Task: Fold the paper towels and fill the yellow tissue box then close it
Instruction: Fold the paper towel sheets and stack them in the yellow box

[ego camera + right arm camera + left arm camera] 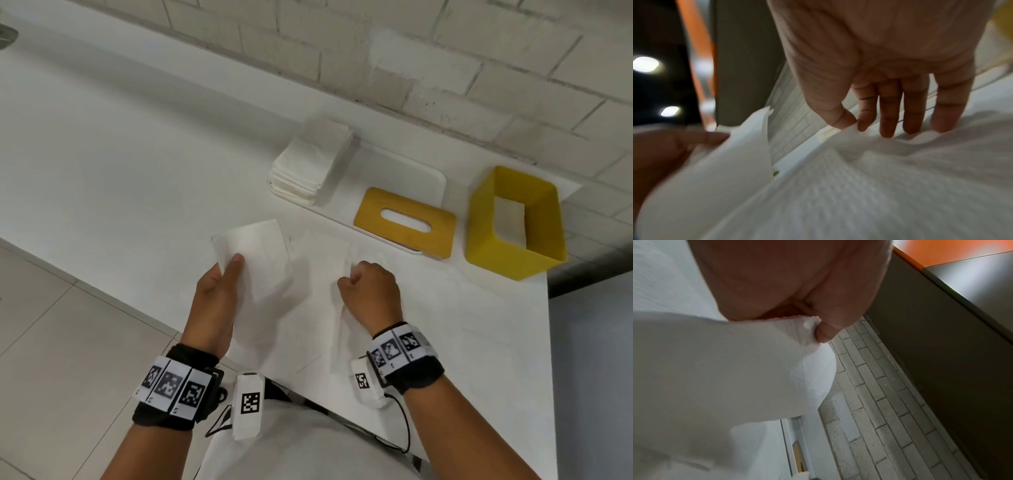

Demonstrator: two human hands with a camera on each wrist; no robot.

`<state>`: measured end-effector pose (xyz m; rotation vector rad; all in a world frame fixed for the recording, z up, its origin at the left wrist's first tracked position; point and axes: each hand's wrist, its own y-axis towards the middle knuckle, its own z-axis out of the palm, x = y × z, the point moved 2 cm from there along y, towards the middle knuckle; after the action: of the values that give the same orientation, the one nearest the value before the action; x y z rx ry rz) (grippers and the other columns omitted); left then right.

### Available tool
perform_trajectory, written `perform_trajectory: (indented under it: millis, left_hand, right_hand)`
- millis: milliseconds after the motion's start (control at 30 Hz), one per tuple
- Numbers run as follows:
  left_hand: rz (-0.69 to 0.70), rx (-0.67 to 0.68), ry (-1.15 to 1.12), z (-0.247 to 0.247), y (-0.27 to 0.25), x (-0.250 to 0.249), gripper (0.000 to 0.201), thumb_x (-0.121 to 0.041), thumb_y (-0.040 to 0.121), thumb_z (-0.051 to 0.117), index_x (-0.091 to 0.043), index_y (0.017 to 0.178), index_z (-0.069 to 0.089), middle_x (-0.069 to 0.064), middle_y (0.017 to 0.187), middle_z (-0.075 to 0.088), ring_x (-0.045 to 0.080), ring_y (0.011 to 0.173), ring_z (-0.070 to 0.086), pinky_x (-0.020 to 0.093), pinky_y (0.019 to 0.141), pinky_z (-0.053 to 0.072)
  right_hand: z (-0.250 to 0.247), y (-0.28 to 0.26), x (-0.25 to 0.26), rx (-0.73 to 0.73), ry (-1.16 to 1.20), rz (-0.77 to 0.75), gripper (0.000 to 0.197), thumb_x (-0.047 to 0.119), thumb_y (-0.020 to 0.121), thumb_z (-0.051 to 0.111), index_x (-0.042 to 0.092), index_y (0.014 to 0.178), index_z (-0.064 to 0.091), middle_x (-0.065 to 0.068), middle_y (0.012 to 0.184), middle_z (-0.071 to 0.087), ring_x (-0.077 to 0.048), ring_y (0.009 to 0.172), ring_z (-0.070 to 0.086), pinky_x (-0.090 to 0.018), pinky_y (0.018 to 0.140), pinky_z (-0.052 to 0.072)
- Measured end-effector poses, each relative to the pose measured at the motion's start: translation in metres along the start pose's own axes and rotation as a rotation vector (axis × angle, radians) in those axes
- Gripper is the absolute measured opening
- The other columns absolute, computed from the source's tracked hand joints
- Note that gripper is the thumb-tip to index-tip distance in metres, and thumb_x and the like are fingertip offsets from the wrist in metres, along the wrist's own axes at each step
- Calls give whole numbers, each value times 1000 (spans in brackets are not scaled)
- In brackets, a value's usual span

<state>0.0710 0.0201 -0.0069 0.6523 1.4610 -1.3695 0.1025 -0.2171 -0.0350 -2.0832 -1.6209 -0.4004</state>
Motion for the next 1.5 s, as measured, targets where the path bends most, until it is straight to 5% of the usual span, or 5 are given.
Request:
perform_trajectory:
  millis: [400,533,667,833,1500]
  left_hand:
    - [-24,100,31,24,-7,-4,28,-32,107,50,-17,114,72,11,109,78,32,107,72,50,97,56]
    - [-45,183,60,45,-9,1,30,-32,107,48,-19,120,72,7,112,77,27,109,72,50,103,53]
    - [-79,240,90,65,-13,13,29,-32,107,49,-21,122,71,5,113,77,26,110,72,52,104,52]
    - [-127,320,125,80,-17,18,29,-33,106,50,-20,121,71,5,111,78,27,109,72,49,99,55]
    - [-99,551,4,110,-25,-19,50,-51,103,41,-21,137,62,2,131,71,20,126,64,46,115,43]
  right_hand:
    - [-85,-31,-19,208,1763,150,14,22,90,53,19,97,65,-2,98,68,-20,92,65,-34,81,51]
    - [-67,-34,-23,170,1698,357,29,27,99,48,12,97,73,-6,88,75,-21,80,72,-30,68,59]
    - [-45,-45,-15,289,1604,474,47,44,105,46,10,131,66,-14,125,71,-29,118,67,-42,96,52]
    - [-42,-44,-18,149,1355,315,29,2,98,60,7,125,68,-13,119,74,-32,116,68,-43,95,55]
    - [-81,-43,-3,55,921,-106,76,13,87,79,34,146,36,7,133,64,-8,115,67,-40,103,54]
